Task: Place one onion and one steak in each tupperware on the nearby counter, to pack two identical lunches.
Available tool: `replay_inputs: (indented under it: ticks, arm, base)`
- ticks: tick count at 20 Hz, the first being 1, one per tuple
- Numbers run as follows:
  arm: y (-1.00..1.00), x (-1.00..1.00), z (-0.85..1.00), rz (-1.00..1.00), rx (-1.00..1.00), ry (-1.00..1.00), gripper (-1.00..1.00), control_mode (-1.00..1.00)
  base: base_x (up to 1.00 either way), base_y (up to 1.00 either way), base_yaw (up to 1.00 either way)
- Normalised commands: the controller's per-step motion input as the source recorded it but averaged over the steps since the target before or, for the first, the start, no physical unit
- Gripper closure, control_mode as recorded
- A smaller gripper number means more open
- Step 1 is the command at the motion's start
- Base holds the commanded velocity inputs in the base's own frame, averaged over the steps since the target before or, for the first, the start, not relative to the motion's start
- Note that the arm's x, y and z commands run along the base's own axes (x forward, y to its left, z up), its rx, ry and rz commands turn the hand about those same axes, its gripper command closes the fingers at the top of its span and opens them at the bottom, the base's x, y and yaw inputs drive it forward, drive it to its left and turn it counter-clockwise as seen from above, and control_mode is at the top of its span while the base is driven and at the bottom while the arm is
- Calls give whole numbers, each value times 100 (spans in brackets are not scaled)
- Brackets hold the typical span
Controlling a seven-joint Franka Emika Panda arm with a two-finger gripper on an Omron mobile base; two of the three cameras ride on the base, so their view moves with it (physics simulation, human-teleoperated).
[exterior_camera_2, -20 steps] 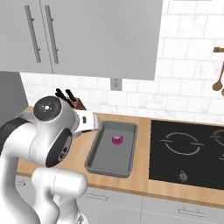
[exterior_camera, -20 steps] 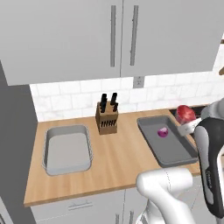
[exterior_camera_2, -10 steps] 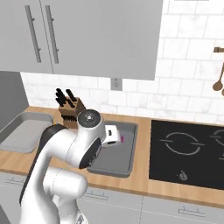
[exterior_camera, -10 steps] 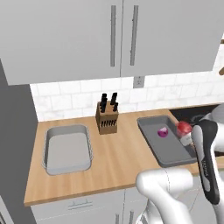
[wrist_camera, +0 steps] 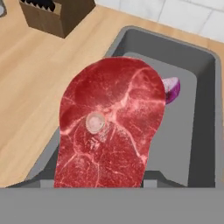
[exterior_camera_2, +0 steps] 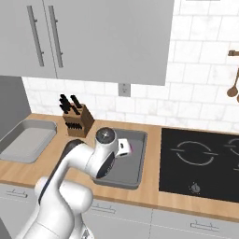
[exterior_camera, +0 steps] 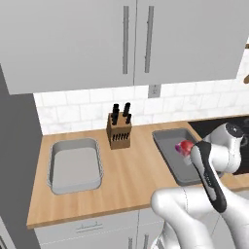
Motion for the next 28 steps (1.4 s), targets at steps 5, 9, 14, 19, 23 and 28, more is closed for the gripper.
replay_inputs:
  ticks: [5,9,14,19,23,28]
  arm:
    - [-33,16,-53,3,0,15,100,-100]
    - [-44,6,-13,1,0,15,100,-100]
    - [-12,52,-26,4,0,2,100,-100]
    - [-2,51,-39,5,0,2,100,-100]
    - [-23,12,-27,3,0,12,-100,-100]
    - [-26,9,2,4,0,5,-100,-100]
  base:
    - [0,0,0]
    - [0,0,0]
    - [0,0,0]
    - [0,0,0]
    - [0,0,0]
    - [0,0,0]
